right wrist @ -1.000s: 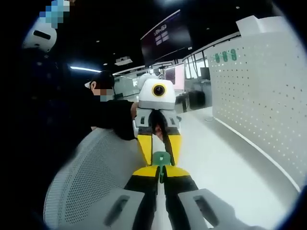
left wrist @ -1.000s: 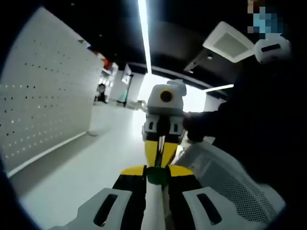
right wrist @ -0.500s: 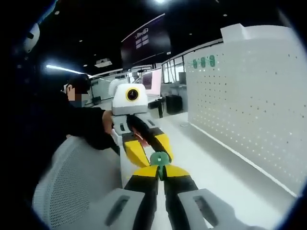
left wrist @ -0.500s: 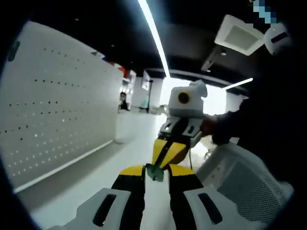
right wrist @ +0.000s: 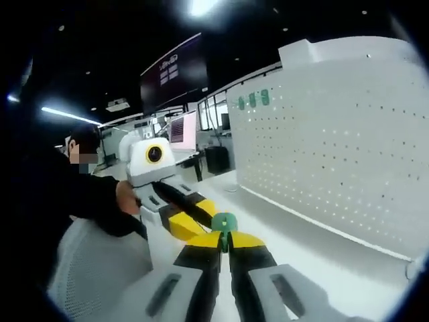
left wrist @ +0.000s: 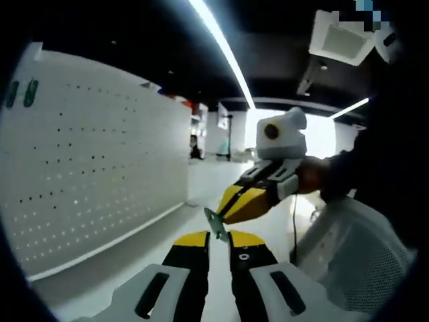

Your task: Insert the hook assembly into the mounting plate slot until the hook locks in place.

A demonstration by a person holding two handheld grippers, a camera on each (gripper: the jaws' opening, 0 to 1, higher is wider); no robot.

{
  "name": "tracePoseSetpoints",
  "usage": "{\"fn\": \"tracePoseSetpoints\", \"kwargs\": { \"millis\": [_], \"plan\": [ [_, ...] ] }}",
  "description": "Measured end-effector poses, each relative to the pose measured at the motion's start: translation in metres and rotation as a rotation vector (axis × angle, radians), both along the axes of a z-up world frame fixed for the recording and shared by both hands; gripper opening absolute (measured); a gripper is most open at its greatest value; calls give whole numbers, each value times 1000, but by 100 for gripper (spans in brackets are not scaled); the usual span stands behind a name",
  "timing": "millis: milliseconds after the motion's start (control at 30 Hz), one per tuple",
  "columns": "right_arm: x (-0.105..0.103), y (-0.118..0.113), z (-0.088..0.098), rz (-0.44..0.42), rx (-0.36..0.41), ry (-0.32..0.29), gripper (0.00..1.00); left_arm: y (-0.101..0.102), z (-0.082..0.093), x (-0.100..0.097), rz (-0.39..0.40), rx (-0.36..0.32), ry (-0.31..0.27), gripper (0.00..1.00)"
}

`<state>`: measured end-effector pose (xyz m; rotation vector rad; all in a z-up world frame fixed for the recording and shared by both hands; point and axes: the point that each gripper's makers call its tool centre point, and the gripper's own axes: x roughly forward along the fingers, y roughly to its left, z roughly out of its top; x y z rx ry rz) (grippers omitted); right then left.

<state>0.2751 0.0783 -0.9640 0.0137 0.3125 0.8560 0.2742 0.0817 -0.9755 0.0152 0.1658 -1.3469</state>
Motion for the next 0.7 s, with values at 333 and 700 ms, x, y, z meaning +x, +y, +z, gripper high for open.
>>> {"fn": "tracePoseSetpoints", "kwargs": {
  "millis": [333,700],
  "plan": [
    [14,11,-1,-147,6,-3,1,5,0,13,78,12,-23,6],
    [15,14,-2,-172,-18,-18,2,8,1,17,94,16,-39,4]
  ]
}}
